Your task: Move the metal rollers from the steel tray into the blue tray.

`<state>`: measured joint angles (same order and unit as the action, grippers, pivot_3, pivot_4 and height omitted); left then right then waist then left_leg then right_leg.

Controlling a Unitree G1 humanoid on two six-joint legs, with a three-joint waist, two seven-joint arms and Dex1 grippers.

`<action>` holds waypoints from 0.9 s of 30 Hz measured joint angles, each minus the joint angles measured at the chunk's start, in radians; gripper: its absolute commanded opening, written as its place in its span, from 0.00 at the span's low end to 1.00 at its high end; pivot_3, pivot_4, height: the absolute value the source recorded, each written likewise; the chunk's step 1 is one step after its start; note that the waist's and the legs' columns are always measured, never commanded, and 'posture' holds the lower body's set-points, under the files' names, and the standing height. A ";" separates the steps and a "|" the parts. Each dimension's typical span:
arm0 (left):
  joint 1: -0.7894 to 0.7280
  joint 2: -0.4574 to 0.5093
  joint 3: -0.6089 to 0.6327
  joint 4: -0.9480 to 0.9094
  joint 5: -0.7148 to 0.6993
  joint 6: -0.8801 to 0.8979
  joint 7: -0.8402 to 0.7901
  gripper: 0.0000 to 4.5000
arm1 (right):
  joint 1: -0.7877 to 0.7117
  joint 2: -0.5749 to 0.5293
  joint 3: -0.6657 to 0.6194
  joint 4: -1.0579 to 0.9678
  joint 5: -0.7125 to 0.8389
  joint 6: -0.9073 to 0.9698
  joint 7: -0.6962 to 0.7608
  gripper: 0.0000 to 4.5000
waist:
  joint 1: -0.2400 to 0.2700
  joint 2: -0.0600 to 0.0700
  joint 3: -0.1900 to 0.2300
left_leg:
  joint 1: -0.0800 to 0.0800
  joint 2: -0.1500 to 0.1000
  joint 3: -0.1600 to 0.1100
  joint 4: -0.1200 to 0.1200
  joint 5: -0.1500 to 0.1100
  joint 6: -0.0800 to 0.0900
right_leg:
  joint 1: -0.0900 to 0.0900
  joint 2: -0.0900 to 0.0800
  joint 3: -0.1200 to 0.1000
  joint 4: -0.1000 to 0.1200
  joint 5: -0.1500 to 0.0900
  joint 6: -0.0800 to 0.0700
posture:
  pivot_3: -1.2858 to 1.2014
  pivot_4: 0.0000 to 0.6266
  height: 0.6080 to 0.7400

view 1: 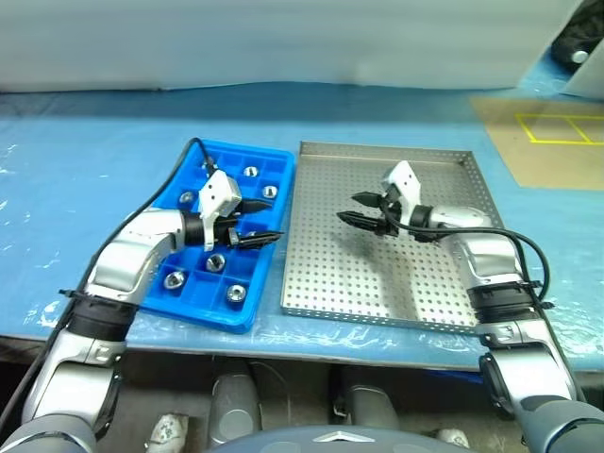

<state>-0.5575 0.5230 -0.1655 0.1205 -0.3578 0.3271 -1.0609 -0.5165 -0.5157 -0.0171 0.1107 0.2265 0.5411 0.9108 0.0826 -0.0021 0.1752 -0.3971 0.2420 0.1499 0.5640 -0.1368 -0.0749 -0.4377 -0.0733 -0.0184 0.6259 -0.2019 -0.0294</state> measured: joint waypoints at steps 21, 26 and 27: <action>-0.130 -0.140 -0.020 0.236 0.085 -0.151 -0.066 0.82 | 0.161 -0.079 -0.087 -0.259 0.105 0.130 -0.109 0.70 | -0.042 0.000 0.000 | 0.011 -0.002 0.007 0.000 -0.006 0.010 | 0.008 0.000 0.008 -0.003 0.001 0.001 | 0.43 0.24 1.00; -0.122 -0.128 0.002 0.216 0.084 -0.144 -0.057 0.82 | 0.140 -0.080 -0.077 -0.243 0.106 0.129 -0.105 0.70 | -0.040 0.000 0.000 | 0.011 -0.002 0.008 0.000 -0.006 0.010 | 0.008 0.000 0.008 -0.004 0.001 0.001 | 0.44 0.24 1.00; -0.118 -0.126 0.005 0.216 0.084 -0.143 -0.054 0.82 | 0.140 -0.080 -0.074 -0.242 0.106 0.129 -0.103 0.70 | -0.040 0.000 0.000 | 0.011 -0.002 0.008 0.000 -0.006 0.010 | 0.008 -0.001 0.008 -0.004 0.001 0.001 | 0.44 0.24 1.00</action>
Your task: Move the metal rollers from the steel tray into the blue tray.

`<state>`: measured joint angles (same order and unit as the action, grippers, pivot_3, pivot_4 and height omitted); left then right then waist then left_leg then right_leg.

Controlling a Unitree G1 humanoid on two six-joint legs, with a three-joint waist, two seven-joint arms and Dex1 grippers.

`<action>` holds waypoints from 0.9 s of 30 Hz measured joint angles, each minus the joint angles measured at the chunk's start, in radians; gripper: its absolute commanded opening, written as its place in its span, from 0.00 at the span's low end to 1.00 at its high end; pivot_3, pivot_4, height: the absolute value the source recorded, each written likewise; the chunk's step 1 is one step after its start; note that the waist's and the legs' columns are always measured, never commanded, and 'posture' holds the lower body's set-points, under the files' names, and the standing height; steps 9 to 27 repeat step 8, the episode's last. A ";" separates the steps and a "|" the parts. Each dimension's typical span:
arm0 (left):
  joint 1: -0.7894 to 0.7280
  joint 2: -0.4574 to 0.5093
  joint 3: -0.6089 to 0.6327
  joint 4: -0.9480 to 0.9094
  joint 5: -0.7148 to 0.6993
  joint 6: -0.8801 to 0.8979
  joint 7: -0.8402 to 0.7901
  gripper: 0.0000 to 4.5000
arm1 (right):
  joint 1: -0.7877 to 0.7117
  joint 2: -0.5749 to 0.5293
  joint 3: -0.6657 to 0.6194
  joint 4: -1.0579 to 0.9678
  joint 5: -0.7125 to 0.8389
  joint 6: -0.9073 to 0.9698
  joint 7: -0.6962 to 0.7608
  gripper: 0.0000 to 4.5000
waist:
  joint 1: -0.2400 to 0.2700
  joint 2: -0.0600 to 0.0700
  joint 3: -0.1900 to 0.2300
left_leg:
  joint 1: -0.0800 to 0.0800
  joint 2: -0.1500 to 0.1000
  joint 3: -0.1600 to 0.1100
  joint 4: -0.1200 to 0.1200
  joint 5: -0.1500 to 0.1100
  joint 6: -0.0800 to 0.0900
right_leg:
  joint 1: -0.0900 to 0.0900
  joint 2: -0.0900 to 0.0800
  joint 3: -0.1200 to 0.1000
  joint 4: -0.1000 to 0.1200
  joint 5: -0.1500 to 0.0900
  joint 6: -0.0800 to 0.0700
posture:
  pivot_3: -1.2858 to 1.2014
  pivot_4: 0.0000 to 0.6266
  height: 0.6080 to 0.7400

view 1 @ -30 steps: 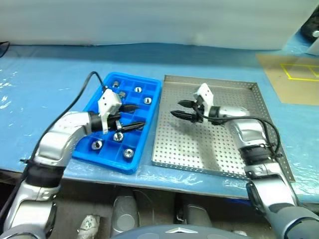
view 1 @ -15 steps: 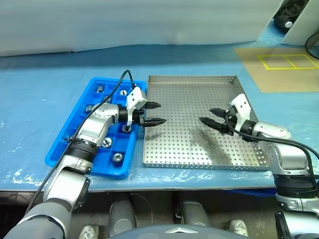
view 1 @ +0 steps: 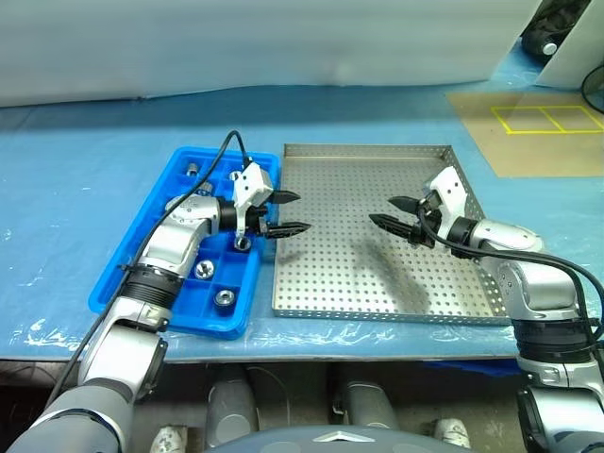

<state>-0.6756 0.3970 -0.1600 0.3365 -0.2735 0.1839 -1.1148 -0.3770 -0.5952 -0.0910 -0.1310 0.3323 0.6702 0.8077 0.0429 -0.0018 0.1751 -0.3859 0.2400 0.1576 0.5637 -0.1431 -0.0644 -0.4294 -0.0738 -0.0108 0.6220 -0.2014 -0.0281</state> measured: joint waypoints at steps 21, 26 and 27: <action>0.013 0.013 0.018 0.002 0.005 -0.001 0.030 0.82 | -0.007 0.000 0.018 0.023 -0.001 -0.017 -0.002 0.70 | 0.000 0.000 0.000 | 0.000 0.000 0.000 0.000 0.000 0.000 | 0.000 0.000 0.000 0.000 0.000 0.000 | 0.44 0.24 1.00; 0.013 0.013 0.018 0.002 0.005 -0.001 0.030 0.82 | -0.007 0.000 0.018 0.023 -0.001 -0.017 -0.002 0.70 | 0.000 0.000 0.000 | 0.000 0.000 0.000 0.000 0.000 0.000 | 0.000 0.000 0.000 0.000 0.000 0.000 | 0.44 0.24 1.00; 0.013 0.013 0.018 0.002 0.005 -0.001 0.030 0.82 | -0.007 0.000 0.018 0.023 -0.001 -0.017 -0.002 0.70 | 0.000 0.000 0.000 | 0.000 0.000 0.000 0.000 0.000 0.000 | 0.000 0.000 0.000 0.000 0.000 0.000 | 0.44 0.24 1.00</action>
